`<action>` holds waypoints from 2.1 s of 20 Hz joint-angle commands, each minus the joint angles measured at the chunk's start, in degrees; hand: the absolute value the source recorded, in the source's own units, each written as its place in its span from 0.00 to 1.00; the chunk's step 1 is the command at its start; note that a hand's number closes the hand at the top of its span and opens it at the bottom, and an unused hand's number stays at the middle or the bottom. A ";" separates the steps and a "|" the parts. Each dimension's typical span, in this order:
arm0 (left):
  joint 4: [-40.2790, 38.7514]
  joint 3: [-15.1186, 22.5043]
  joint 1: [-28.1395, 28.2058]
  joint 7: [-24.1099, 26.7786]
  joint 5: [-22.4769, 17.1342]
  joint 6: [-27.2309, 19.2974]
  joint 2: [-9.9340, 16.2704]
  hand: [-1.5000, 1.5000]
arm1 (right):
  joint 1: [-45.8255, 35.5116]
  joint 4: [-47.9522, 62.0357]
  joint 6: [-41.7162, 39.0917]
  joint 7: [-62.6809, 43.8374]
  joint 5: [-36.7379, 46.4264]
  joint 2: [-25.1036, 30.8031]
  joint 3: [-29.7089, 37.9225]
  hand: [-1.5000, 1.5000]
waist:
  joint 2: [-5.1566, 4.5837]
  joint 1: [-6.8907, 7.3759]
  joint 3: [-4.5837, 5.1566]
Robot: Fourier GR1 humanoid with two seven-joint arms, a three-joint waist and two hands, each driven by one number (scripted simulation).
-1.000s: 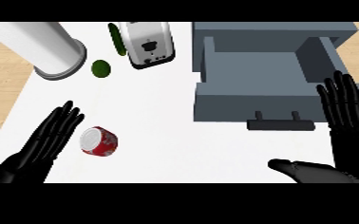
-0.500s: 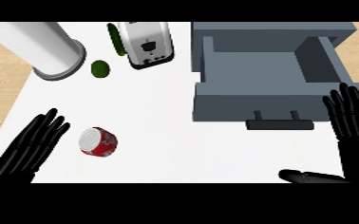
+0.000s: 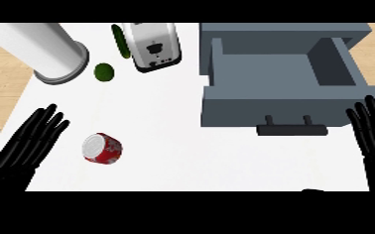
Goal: Pick up the can, place it into the drawer and close the drawer
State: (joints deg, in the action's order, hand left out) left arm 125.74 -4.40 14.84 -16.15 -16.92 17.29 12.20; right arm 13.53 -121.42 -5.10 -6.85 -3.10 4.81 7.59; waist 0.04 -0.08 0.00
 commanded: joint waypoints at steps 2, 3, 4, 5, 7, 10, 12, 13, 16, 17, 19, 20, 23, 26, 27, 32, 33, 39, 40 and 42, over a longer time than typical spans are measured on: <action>-3.07 1.53 0.02 3.04 5.29 1.46 -2.76 0.00 | 0.90 2.54 -0.21 3.28 3.55 -2.33 -2.14 0.00 | 0.00 0.12 0.01; -6.66 0.74 -1.88 4.11 4.93 1.35 -3.29 0.00 | -0.09 0.67 -1.41 0.70 -1.31 -0.20 2.06 0.00 | -0.01 0.01 0.01; -3.86 -0.19 -1.84 -0.38 2.30 1.26 -1.96 0.00 | -2.24 -0.86 1.58 -2.76 3.94 -2.10 -2.81 0.00 | -0.01 0.15 0.01; -5.79 1.17 -3.03 2.23 6.07 0.27 -3.90 0.00 | -0.17 1.51 -1.74 0.86 -1.40 -0.70 1.82 0.00 | -0.01 0.01 0.00; -12.81 0.86 -6.12 6.42 7.33 1.83 -3.51 0.00 | -2.85 7.44 -0.94 5.67 1.03 -0.70 2.62 0.00 | -0.07 -0.02 0.00; -14.18 -0.18 1.97 13.73 7.99 5.56 -4.14 0.00 | -2.00 4.16 -1.83 1.78 -0.39 -0.10 2.78 0.00 | -0.01 0.25 0.02; -15.54 0.82 -1.22 13.64 11.16 3.02 -5.77 0.00 | -2.66 3.90 -2.28 1.53 0.40 0.35 2.88 0.00 | -0.01 0.12 0.01; -16.77 0.28 -3.56 11.58 10.00 3.54 -4.99 0.00 | -3.52 6.60 -1.90 3.81 1.74 -0.67 2.03 0.00 | -0.03 0.10 0.01; -20.99 -0.94 -3.11 17.20 12.41 4.56 -4.54 0.00 | -0.01 8.62 -4.99 8.46 -1.61 0.35 5.77 0.00 | -0.02 -0.01 0.00; -24.57 -0.72 -3.44 18.92 14.25 3.10 -5.72 0.00 | 1.07 2.99 -2.44 3.67 1.88 -2.12 1.27 0.00 | -0.02 -0.07 0.02; -28.56 -3.44 -4.41 21.17 11.46 5.82 -3.86 0.00 | 1.16 5.41 -4.90 6.72 -0.36 -0.35 4.29 0.00 | -0.03 -0.08 0.02; -22.46 -0.25 1.49 22.07 14.78 4.01 -6.57 0.00 | -2.99 4.95 -2.68 2.29 1.07 -0.27 3.32 0.00 | 0.00 0.25 0.01; -29.78 -2.62 -1.92 26.51 16.19 5.04 -4.64 0.00 | 3.25 1.51 -4.55 4.00 -0.21 -2.06 3.26 0.00 | 0.01 -0.06 0.02; -33.64 -4.09 -8.60 22.61 14.93 3.23 -4.88 0.00 | -1.99 5.94 -5.21 5.11 -0.82 0.43 5.77 0.00 | -0.05 -0.13 0.01; -38.16 -6.23 -6.93 30.01 15.96 5.06 -3.06 0.00 | 0.23 6.10 -5.91 5.94 -1.00 -0.10 5.67 0.00 | -0.05 -0.15 0.02; -43.31 -7.23 -9.59 31.02 17.15 4.75 -2.43 0.00 | 0.60 3.79 -5.45 4.86 -0.25 -1.37 5.22 0.00 | -0.03 -0.15 0.02; -39.35 -5.16 -4.70 32.64 17.86 6.65 -3.16 0.00 | 0.80 3.27 -6.48 4.03 -0.54 -1.39 4.61 0.00 | 0.00 0.01 0.01; -50.11 -6.76 -8.91 38.37 20.56 5.74 -1.92 0.00 | 0.91 1.42 -6.20 2.96 -0.69 -1.56 5.90 0.00 | -0.01 -0.10 0.02; -55.46 -7.98 -11.10 41.29 20.90 6.30 -0.43 0.00 | 0.16 0.79 -7.85 0.74 -5.10 0.47 8.50 0.00 | -0.04 -0.25 0.03; -52.01 -9.24 -11.23 36.79 18.27 8.46 1.28 0.00 | 2.31 2.57 -6.36 6.43 -0.15 -3.49 5.35 0.00 | -0.02 -0.12 0.01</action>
State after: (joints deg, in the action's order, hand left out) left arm 77.33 -11.86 6.42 20.65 2.22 23.97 11.15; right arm 14.31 -117.75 -11.29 -1.69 -3.37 2.73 13.13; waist 0.02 -0.15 0.01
